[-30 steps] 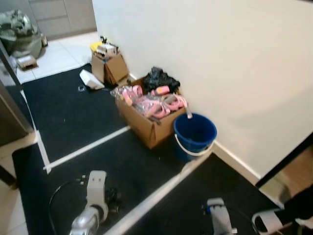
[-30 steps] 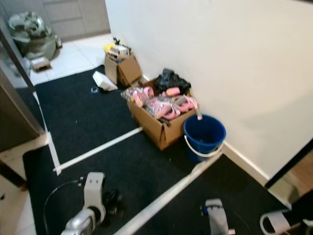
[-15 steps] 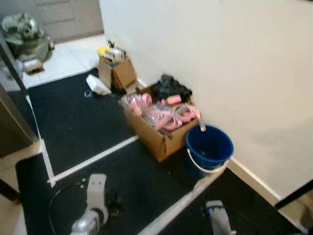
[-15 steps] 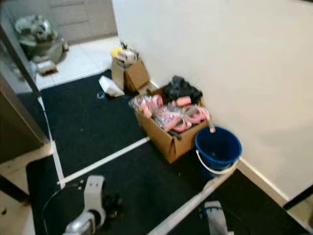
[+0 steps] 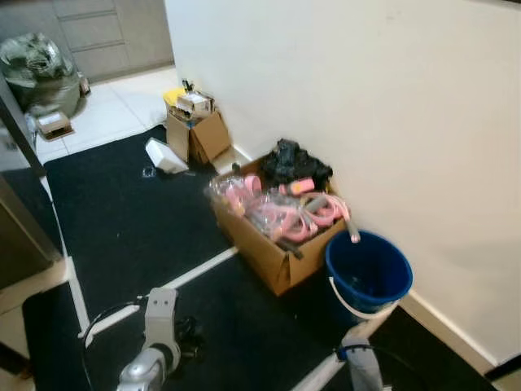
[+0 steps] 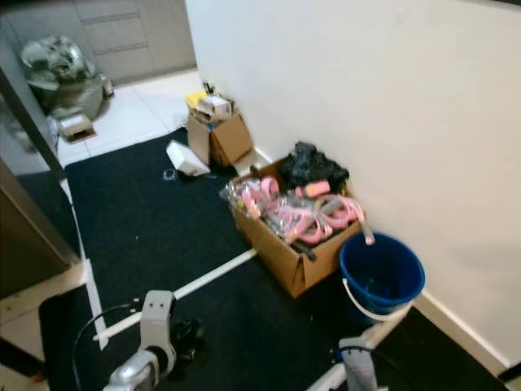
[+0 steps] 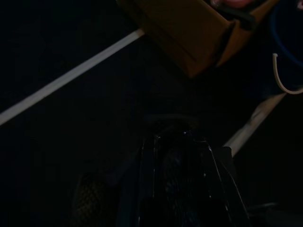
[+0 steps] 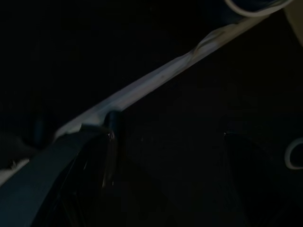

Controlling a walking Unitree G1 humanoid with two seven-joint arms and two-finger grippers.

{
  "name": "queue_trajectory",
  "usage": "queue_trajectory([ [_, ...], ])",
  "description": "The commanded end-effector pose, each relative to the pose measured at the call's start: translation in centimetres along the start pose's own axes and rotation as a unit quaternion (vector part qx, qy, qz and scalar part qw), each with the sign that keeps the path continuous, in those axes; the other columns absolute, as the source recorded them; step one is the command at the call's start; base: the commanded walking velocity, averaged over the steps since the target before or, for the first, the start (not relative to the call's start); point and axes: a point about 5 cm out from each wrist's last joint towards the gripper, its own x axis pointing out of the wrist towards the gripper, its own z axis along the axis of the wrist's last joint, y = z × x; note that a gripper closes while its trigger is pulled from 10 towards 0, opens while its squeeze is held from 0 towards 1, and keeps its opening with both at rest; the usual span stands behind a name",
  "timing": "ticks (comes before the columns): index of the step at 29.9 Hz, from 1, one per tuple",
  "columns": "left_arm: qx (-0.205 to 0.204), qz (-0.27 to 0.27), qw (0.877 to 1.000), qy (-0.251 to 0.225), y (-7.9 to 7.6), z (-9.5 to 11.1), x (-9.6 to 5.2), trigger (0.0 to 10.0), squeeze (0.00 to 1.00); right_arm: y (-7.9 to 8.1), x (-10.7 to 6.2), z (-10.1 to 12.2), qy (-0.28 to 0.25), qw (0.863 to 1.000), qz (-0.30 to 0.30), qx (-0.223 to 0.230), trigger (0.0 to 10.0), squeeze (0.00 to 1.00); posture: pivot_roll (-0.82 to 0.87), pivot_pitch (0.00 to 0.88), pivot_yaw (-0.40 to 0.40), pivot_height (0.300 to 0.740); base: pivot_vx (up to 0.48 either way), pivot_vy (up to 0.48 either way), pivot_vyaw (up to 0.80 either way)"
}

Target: Picking trash to rubbish bin

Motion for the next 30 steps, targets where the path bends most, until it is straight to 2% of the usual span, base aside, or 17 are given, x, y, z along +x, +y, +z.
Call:
queue_trajectory([
  [1,0.001,0.003,1.000,0.011,0.10,-0.54,-0.21,10.0,0.00,0.78,-0.12,-0.99,0.016,1.000,0.009,0.003,10.0,0.00,-0.10,0.064,0.033,0.740,0.371,0.000,0.00],
  [20,0.000,0.006,1.000,0.007,0.16,-0.45,-0.20,10.0,0.00,0.17,-0.18,-1.01,0.014,1.000,0.006,0.000,10.0,0.00,-0.10,0.053,0.029,0.740,0.371,0.000,0.00],
  [24,0.001,0.020,1.000,-0.003,0.33,-0.30,-0.24,10.0,0.00,0.31,-0.15,-0.91,0.013,1.000,0.008,-0.001,10.0,0.00,-0.10,0.055,0.028,0.740,0.000,0.000,0.00],
  [28,0.011,0.027,1.000,0.001,0.50,-0.35,-0.29,10.0,0.00,0.30,-0.17,-0.97,0.010,0.999,0.003,0.030,10.0,0.00,-0.10,0.058,0.028,0.740,0.000,0.000,0.00],
  [30,0.005,0.028,1.000,0.001,0.51,-0.37,-0.29,10.0,0.00,0.24,-0.13,-0.78,0.010,1.000,0.005,0.014,10.0,0.00,-0.10,0.061,0.029,0.740,0.000,0.000,0.00],
])
